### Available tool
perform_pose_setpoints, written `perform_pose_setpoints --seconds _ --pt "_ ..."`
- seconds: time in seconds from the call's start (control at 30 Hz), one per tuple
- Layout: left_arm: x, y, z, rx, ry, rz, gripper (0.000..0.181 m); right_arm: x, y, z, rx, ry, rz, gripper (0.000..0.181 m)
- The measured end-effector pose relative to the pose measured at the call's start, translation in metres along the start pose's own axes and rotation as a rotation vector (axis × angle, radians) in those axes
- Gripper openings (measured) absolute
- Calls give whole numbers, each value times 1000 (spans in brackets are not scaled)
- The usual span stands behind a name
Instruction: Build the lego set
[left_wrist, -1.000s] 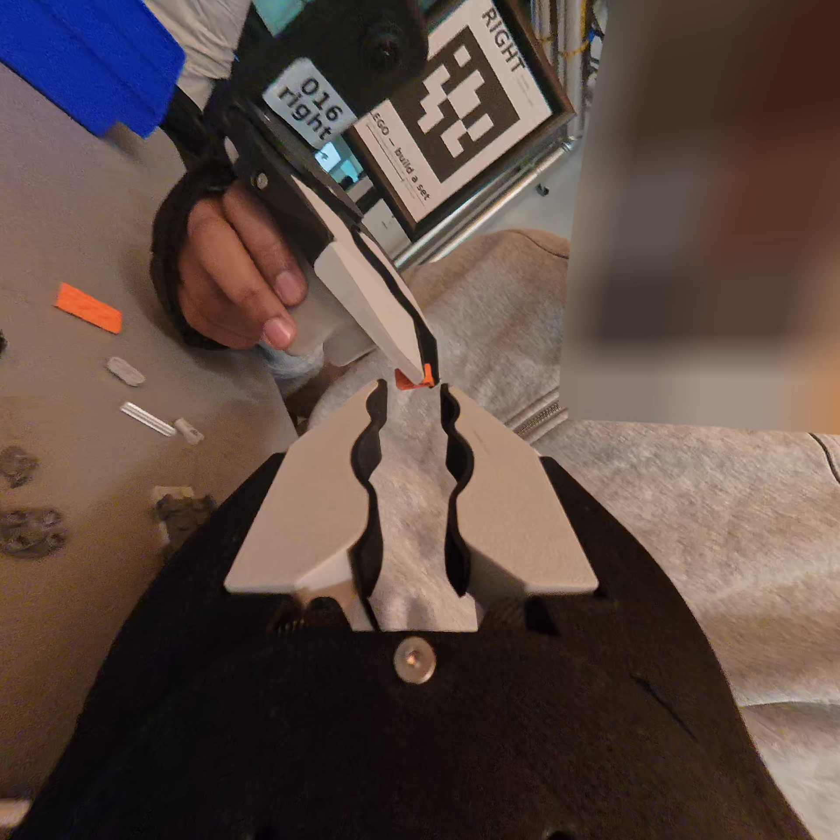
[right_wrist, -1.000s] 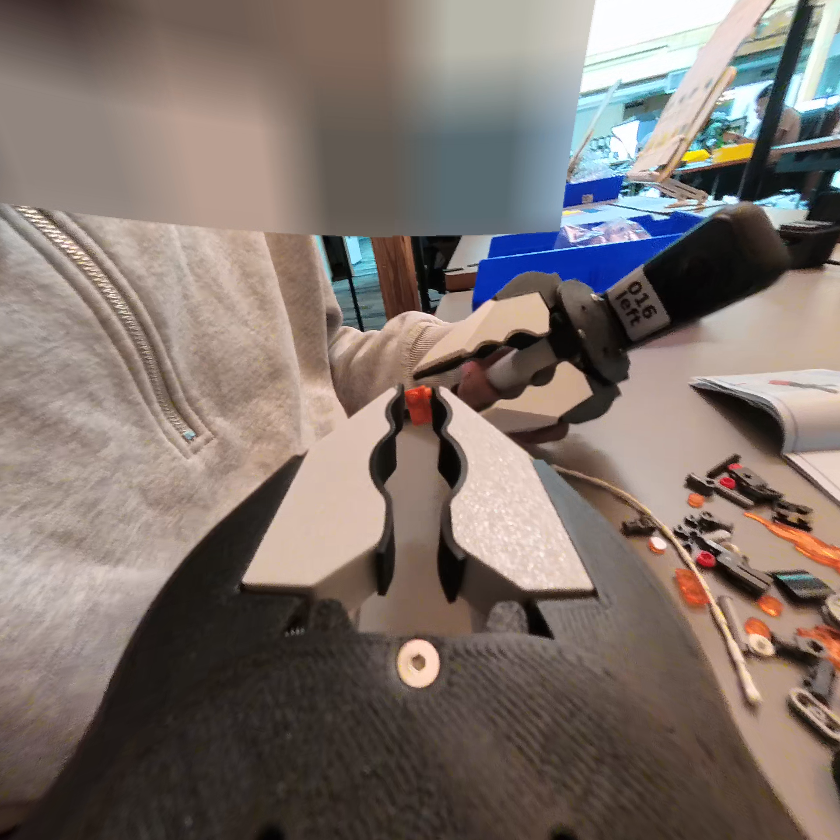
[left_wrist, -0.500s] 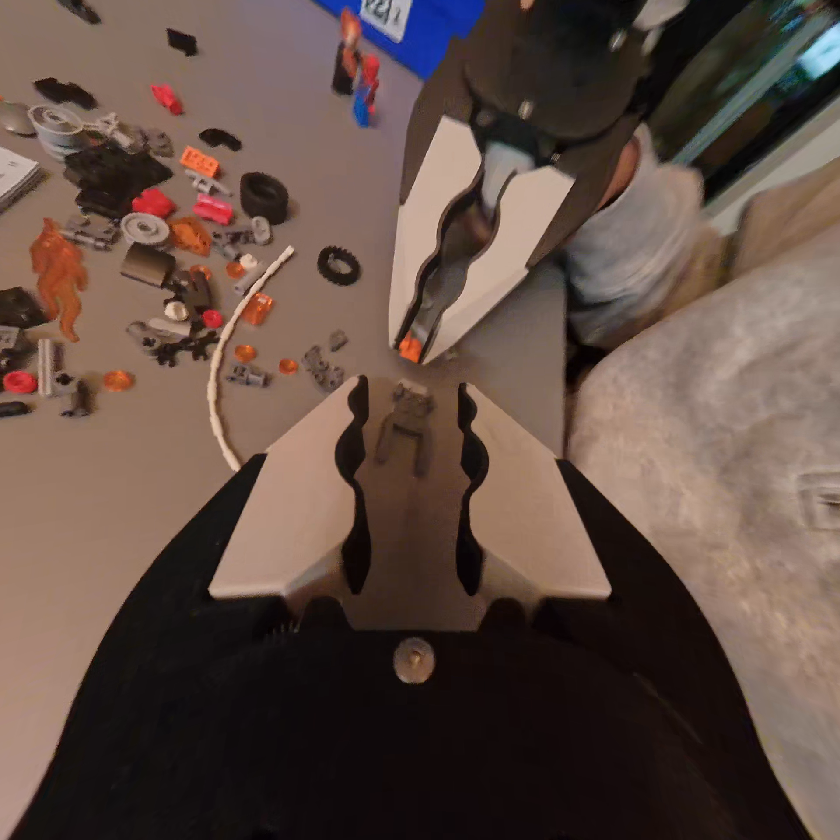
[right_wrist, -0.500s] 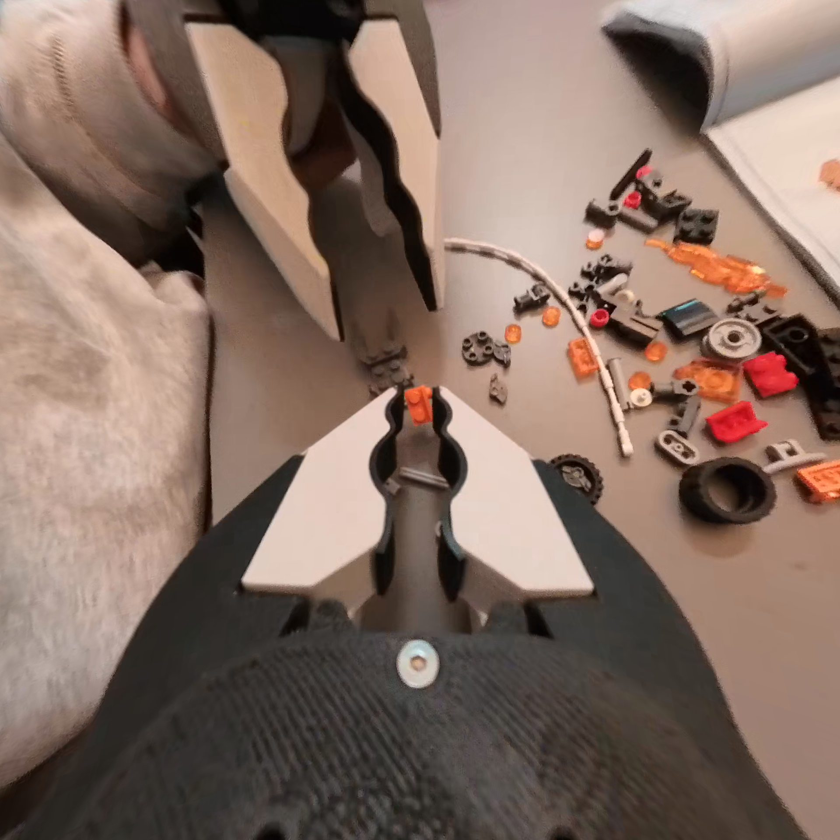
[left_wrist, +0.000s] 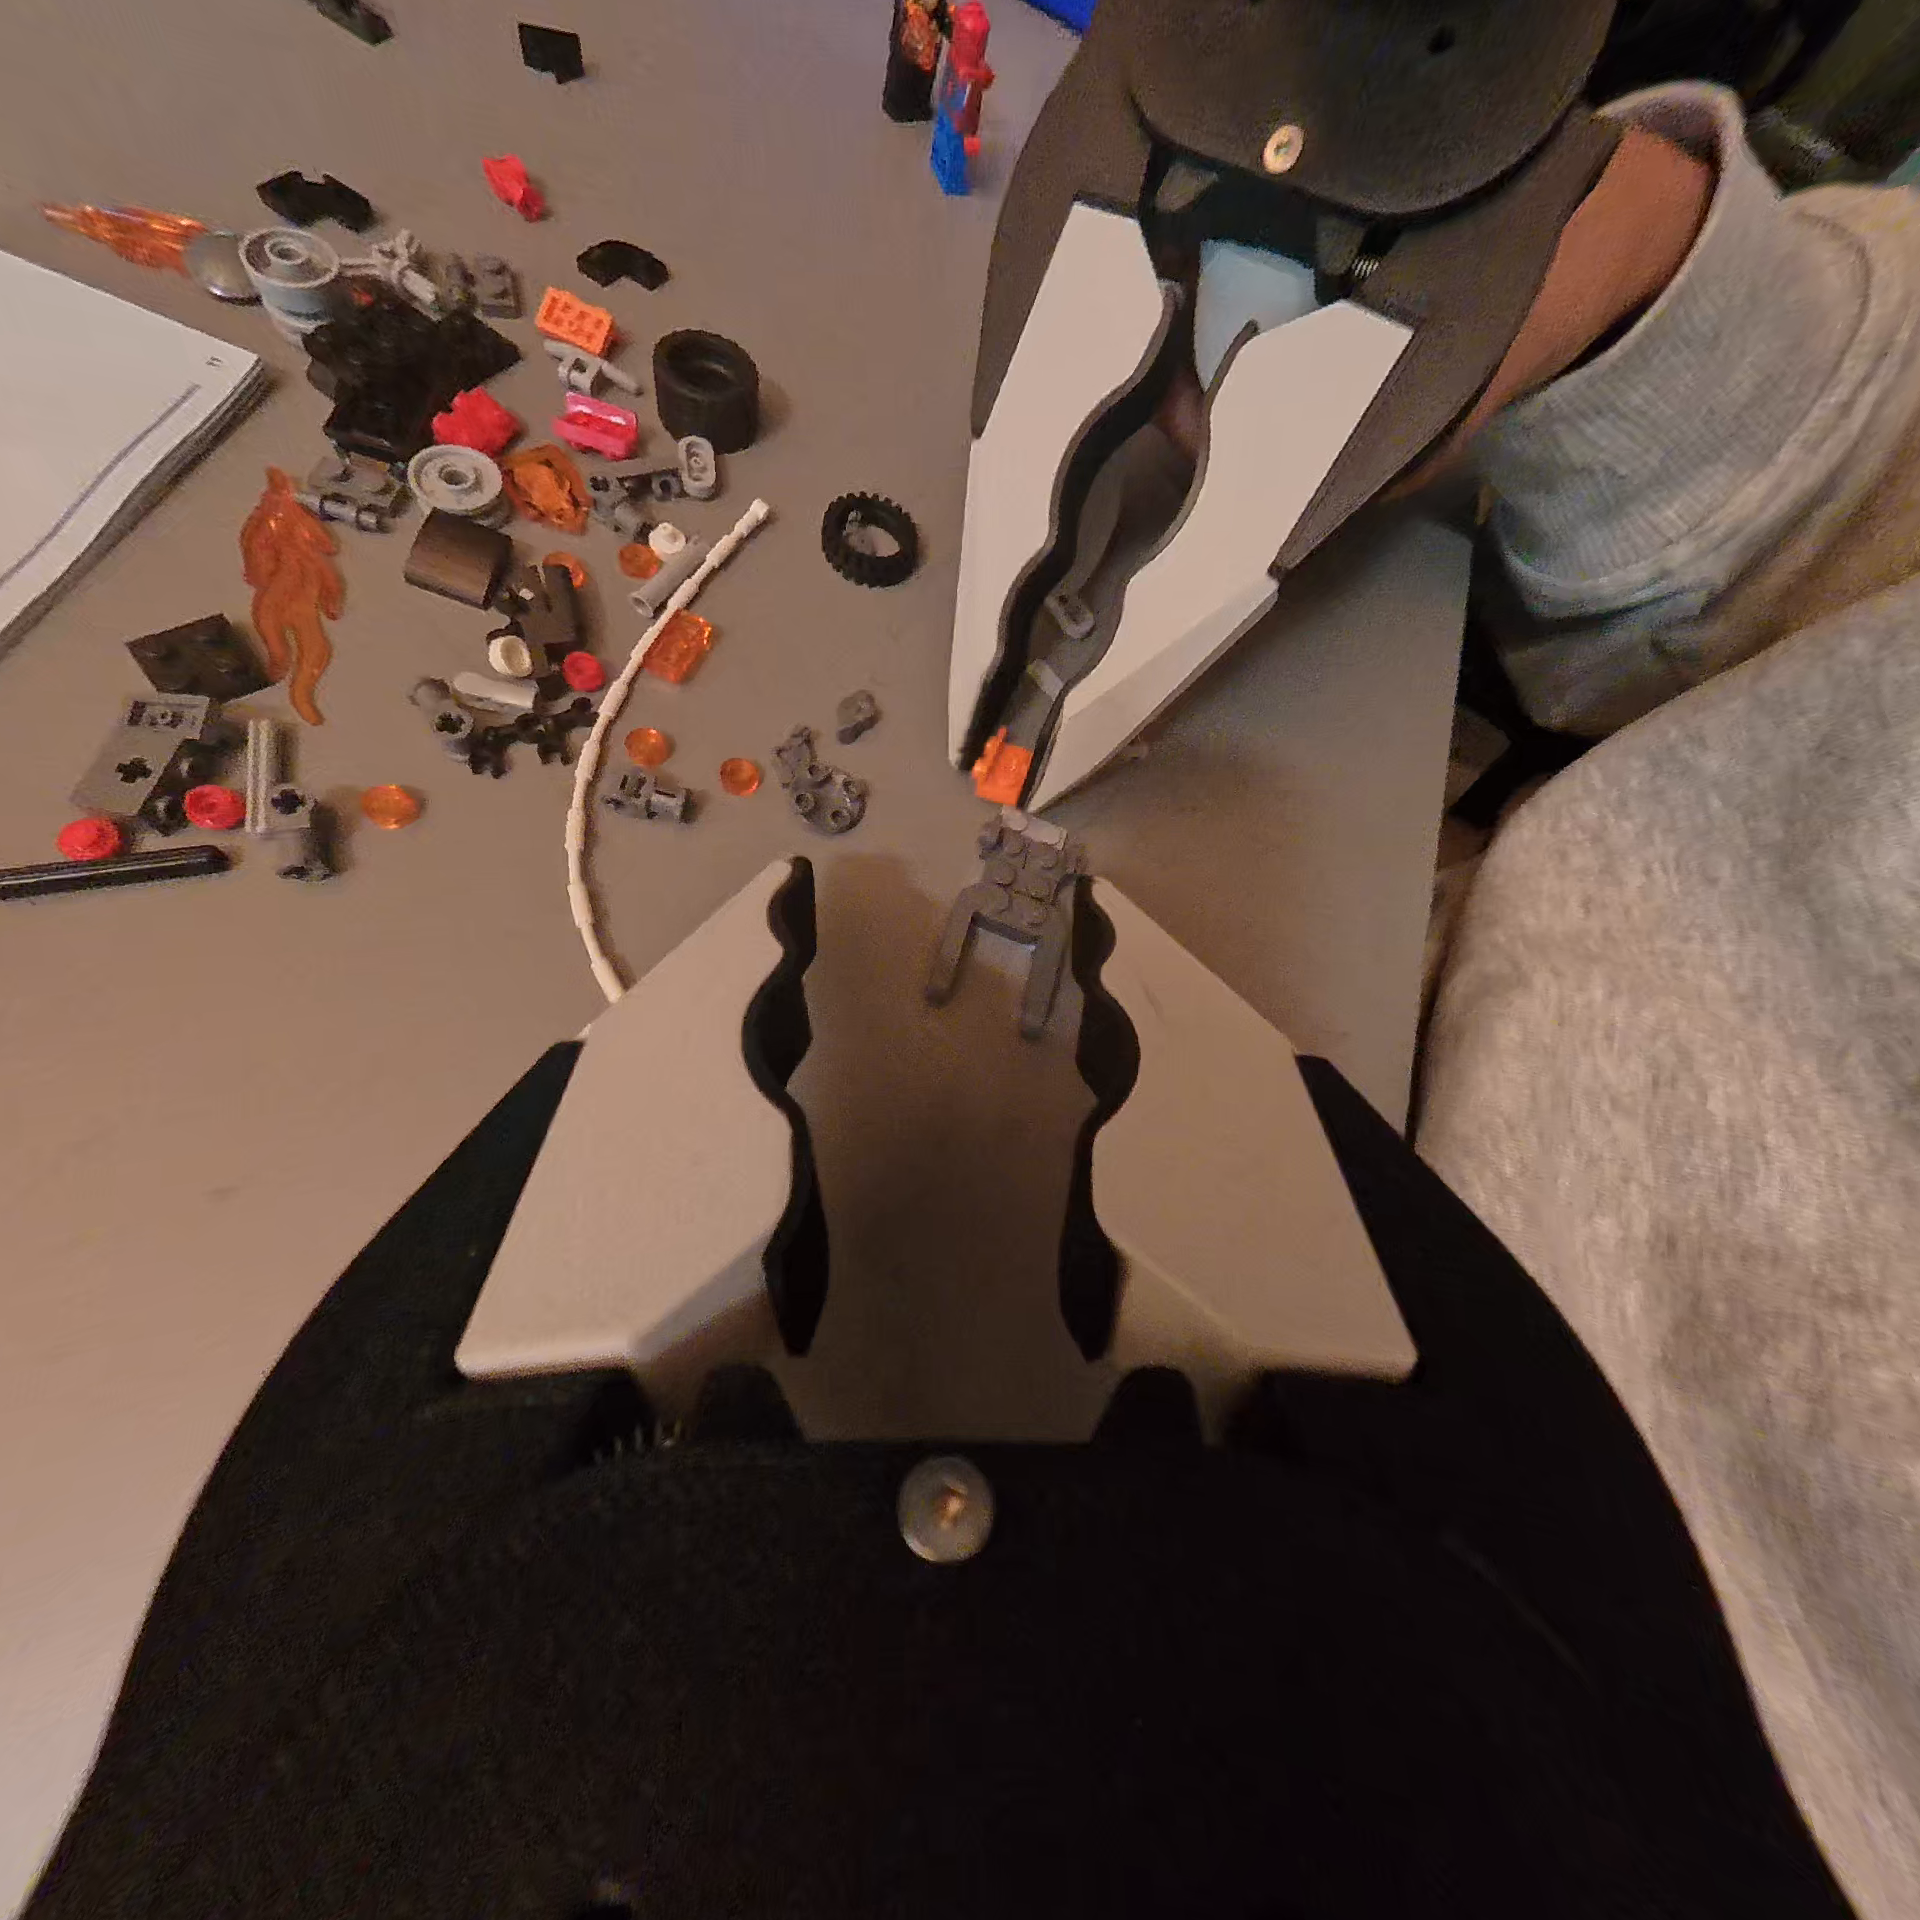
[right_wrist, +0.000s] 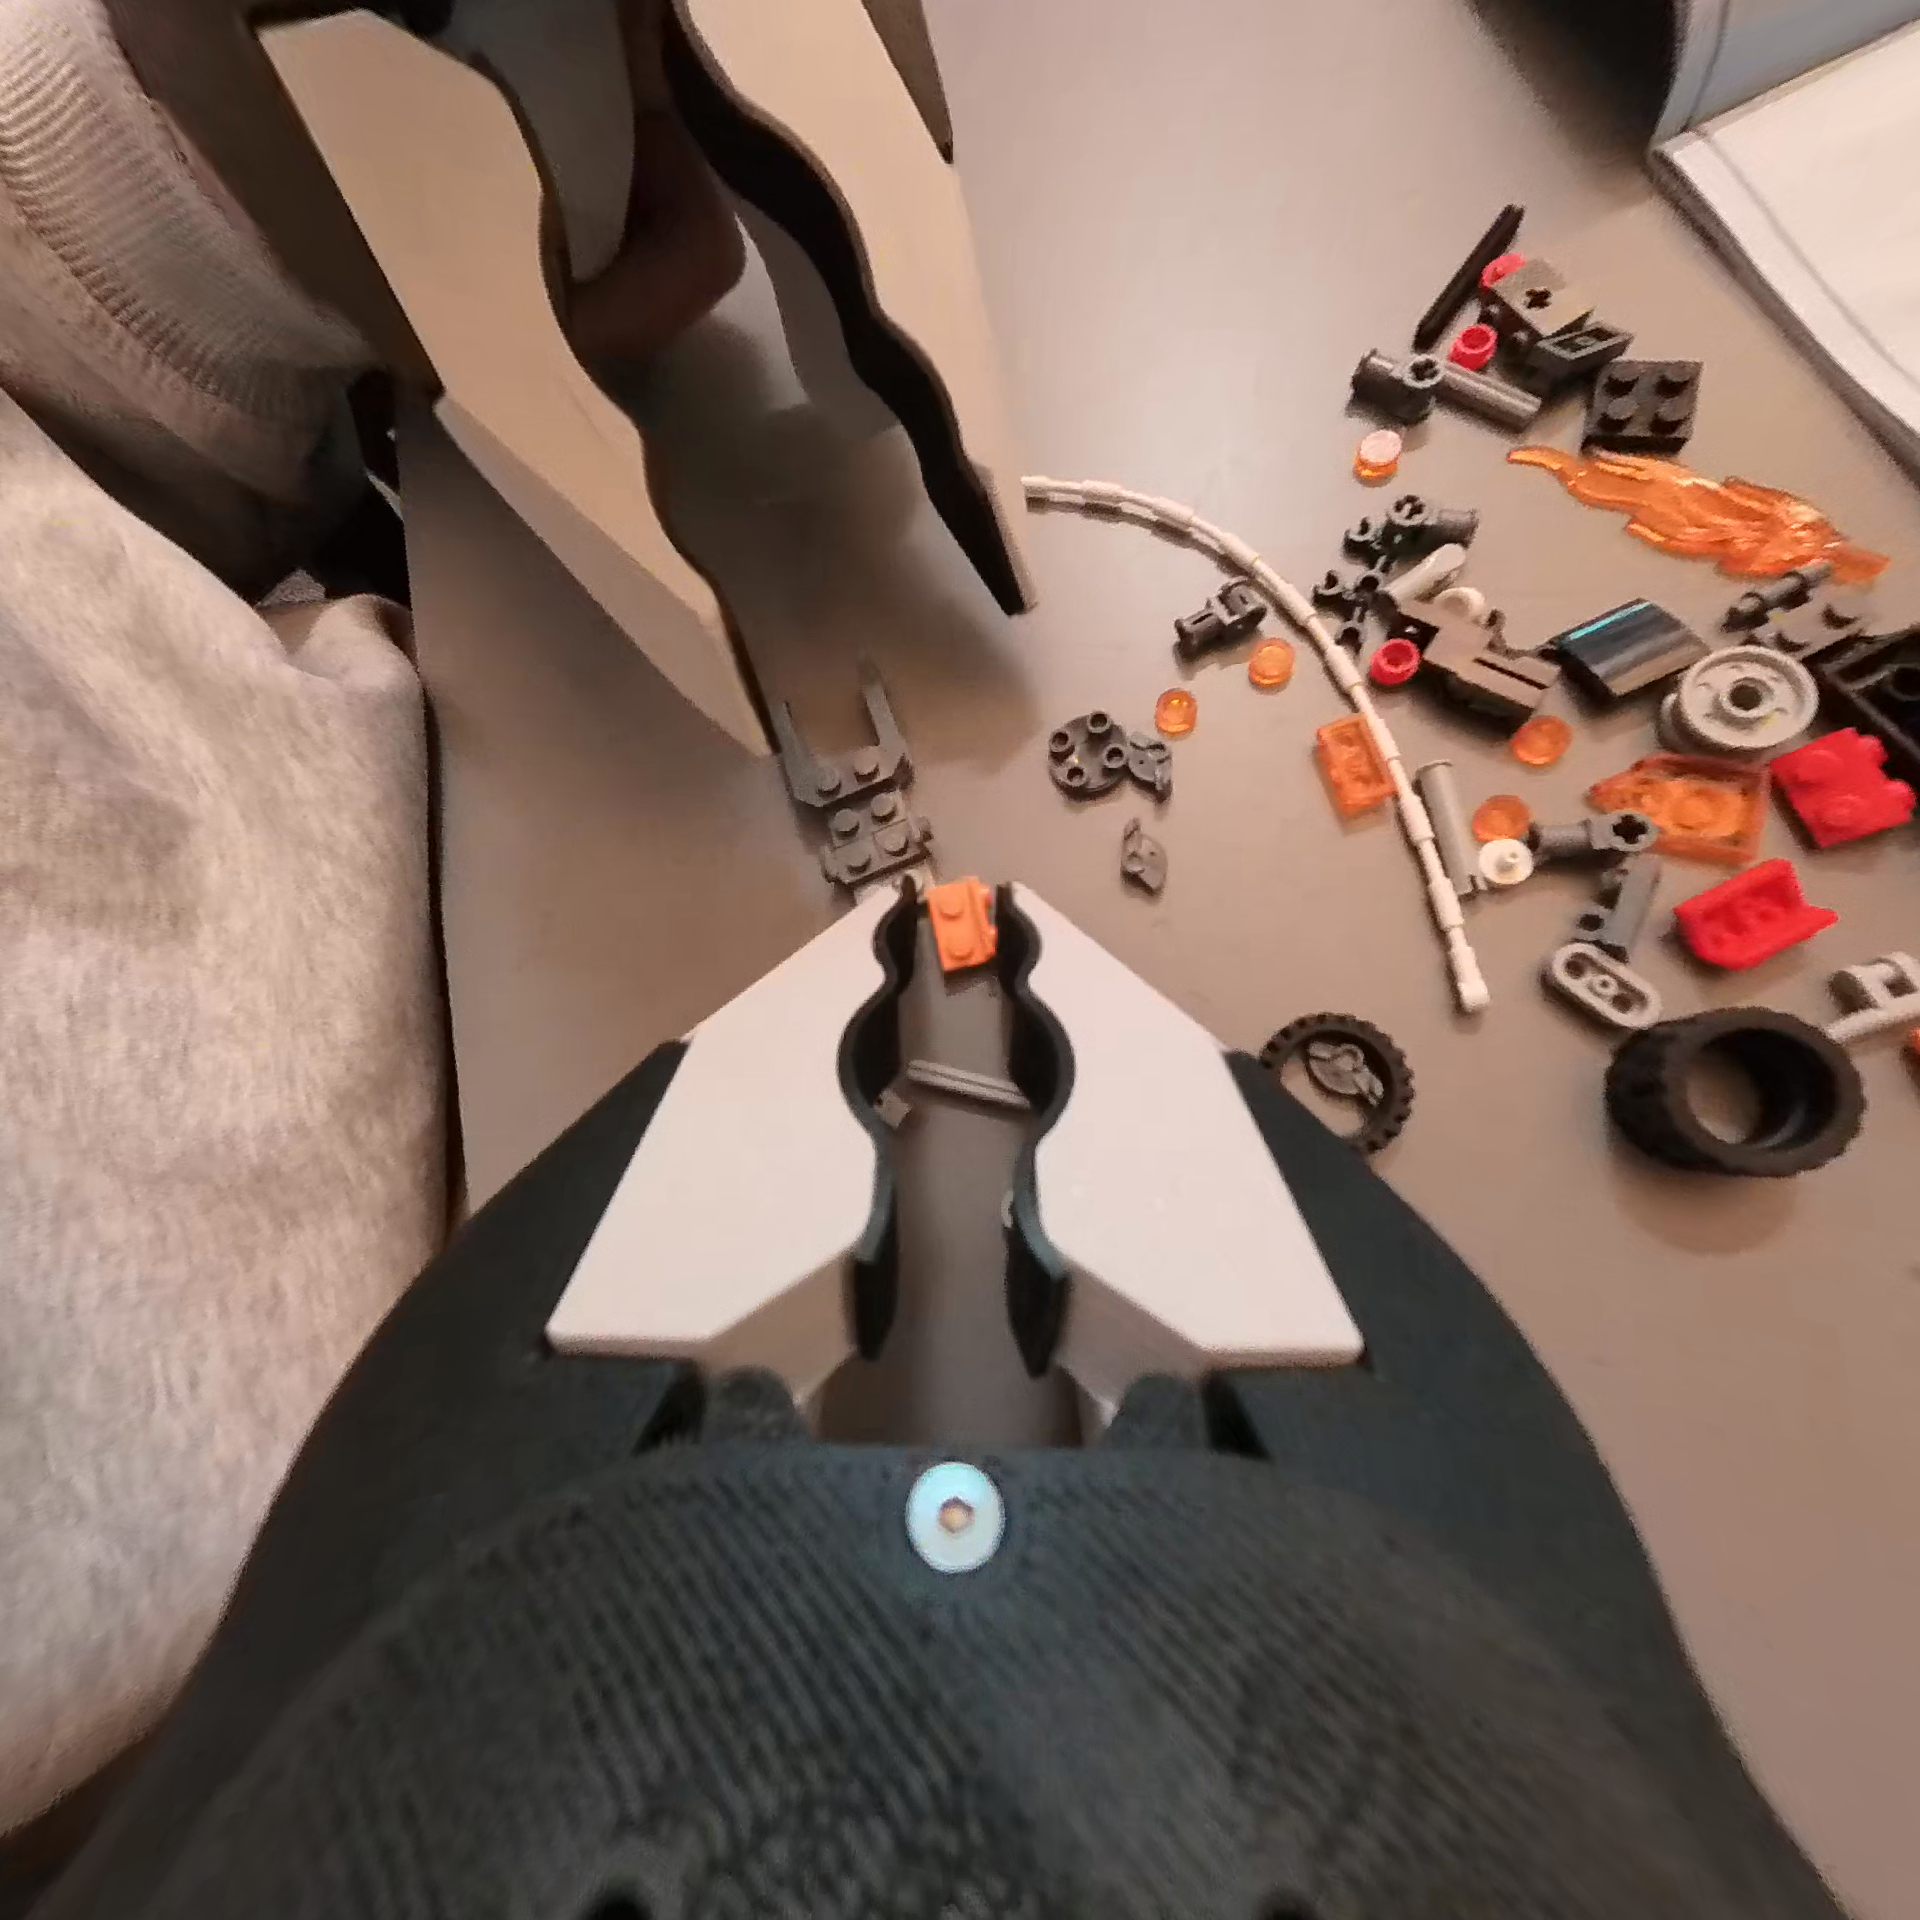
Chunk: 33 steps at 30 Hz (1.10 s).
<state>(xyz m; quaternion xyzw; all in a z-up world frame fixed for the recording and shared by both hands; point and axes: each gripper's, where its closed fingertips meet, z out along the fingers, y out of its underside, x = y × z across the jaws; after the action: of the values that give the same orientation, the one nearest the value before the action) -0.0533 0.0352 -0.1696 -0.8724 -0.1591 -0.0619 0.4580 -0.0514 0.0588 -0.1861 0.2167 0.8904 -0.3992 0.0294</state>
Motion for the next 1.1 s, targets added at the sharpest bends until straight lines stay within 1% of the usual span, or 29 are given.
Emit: perform_pose_setpoints --seconds 0.13,0.23,0.37,0.43,0.57,0.63,0.77,0.83,0.97,1.1 --pt "0 1 1 -7 22 -23 48 0 0 -3 22 6 13 20" --pt "1 3 3 -24 19 -10 48 -1 -6 -8 67 4 25 24" --pt "4 3 3 -25 12 11 48 -4 -13 -14 117 -3 32 25" --pt "7 4 4 -32 28 10 49 -10 -17 -14 134 -19 18 25" --pt "15 4 3 -26 39 63 53 -32 -30 -13 178 -102 -8 28" --pt "17 5 4 -32 37 72 57 -33 -31 -10 160 -87 -29 30" --pt "16 7 4 -39 23 65 59 -21 -20 5 40 7 -83 36" --pt "15 9 4 -50 8 59 60 -20 -16 11 -3 13 -83 41" --pt "13 23 5 -119 -59 70 63 -25 -10 16 -49 11 -53 46" --pt "10 24 2 -112 -105 79 64 -35 -4 12 -78 15 -13 47"
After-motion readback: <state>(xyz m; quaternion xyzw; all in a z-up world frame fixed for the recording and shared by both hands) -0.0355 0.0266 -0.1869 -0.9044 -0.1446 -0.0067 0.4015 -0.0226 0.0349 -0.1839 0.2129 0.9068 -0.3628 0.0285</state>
